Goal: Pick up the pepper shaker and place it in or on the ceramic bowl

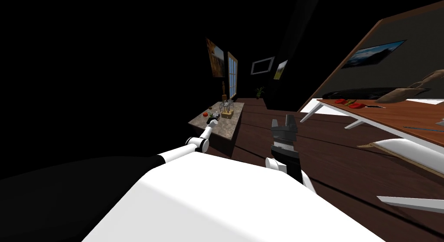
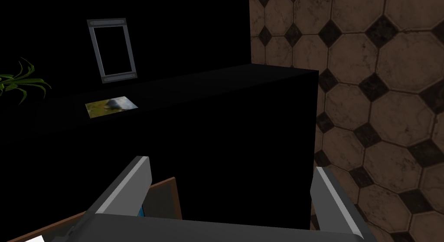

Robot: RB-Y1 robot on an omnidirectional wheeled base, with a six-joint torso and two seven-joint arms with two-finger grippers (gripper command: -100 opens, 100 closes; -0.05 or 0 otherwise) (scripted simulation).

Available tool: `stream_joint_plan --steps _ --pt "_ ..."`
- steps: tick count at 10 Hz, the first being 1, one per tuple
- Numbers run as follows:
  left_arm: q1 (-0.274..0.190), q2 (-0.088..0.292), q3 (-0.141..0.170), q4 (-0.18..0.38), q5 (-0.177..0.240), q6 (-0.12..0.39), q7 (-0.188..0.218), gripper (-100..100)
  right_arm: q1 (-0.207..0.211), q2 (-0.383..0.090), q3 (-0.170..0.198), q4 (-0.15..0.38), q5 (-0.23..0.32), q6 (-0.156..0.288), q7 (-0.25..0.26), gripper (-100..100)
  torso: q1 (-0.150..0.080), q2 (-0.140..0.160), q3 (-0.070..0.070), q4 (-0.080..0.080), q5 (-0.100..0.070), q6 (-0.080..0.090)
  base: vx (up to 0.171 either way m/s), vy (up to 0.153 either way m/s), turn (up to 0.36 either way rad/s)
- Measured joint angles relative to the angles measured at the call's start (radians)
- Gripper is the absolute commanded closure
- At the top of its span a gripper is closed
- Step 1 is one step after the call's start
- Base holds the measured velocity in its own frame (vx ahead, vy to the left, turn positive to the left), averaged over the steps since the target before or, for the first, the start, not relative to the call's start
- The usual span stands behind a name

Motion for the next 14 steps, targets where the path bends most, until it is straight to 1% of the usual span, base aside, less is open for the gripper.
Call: stream_joint_plan --steps 1,2,6,7,8,9,10,11,12,13,14 --pt "-0.014 -0.005 -0.001 0.022 0.007 0.003 0.005 100 0.000 0.000 0.000 0.000 0.000 0.000 0.000 0 0.002 -0.001 -0.002 -0.002 0.001 -0.002 0.011 0.069 0.003" --pt "-0.017 -0.004 -0.002 0.025 0.007 0.002 0.008 -100 0.000 0.000 0.000 0.000 0.000 0.000 0.000 0 -0.002 -0.001 -0.002 -0.003 0.001 -0.002 0.001 0.013 -0.003" --pt "-0.016 -0.004 -0.002 0.025 0.007 0.002 0.008 -100 0.000 0.000 0.000 0.000 0.000 0.000 0.000 0 -0.008 -0.001 -0.002 -0.003 -0.001 -0.002 0.000 0.001 0.000" --pt "-0.016 -0.004 -0.002 0.025 0.007 0.002 0.008 0 0.000 0.000 0.000 0.000 0.000 0.000 0.000 0 -0.008 -0.001 -0.002 -0.003 -0.001 -0.002 0.000 0.000 0.000" --pt "-0.016 -0.004 -0.002 0.025 0.007 0.002 0.008 -100 0.000 0.000 0.000 0.000 0.000 0.000 0.000 0 -0.008 -0.001 -0.002 -0.003 -0.001 -0.002 -0.026 -0.060 0.120" --pt "-0.034 0.003 0.005 0.022 0.007 0.018 0.002 -100 0.000 0.000 0.000 0.000 0.000 0.000 0.000 0 -0.011 0.000 -0.001 -0.003 -0.001 -0.002 -0.063 -0.108 0.115" --pt "-0.068 0.006 0.030 0.027 0.004 0.046 -0.014 -100 0.000 0.001 0.001 0.000 0.000 0.000 0.000 0 -0.014 0.002 0.000 -0.002 -0.002 -0.001 -0.067 -0.114 0.088" --pt "-0.086 0.013 0.041 0.023 0.003 0.070 -0.024 -100 0.000 0.001 0.001 0.000 0.000 0.000 0.000 0 -0.015 0.003 0.000 -0.002 -0.002 -0.001 -0.091 -0.112 0.163" --pt "-0.104 0.024 0.045 0.014 0.002 0.096 -0.028 -100 0.000 0.001 0.001 0.000 0.000 0.000 0.000 0 -0.015 0.005 0.001 -0.002 -0.002 -0.002 -0.071 -0.109 0.125" --pt "-0.135 0.047 0.034 0.034 0.010 0.110 -0.022 -100 0.000 0.001 0.001 0.000 0.000 0.000 0.000 0 -0.015 0.004 0.001 -0.002 -0.002 -0.001 -0.059 -0.114 0.063" --pt "-0.160 0.056 0.043 0.039 0.009 0.128 -0.024 -100 0.000 0.001 0.001 0.000 0.000 0.000 0.000 0 -0.016 0.003 0.000 -0.002 -0.002 -0.001 -0.061 -0.100 0.085"
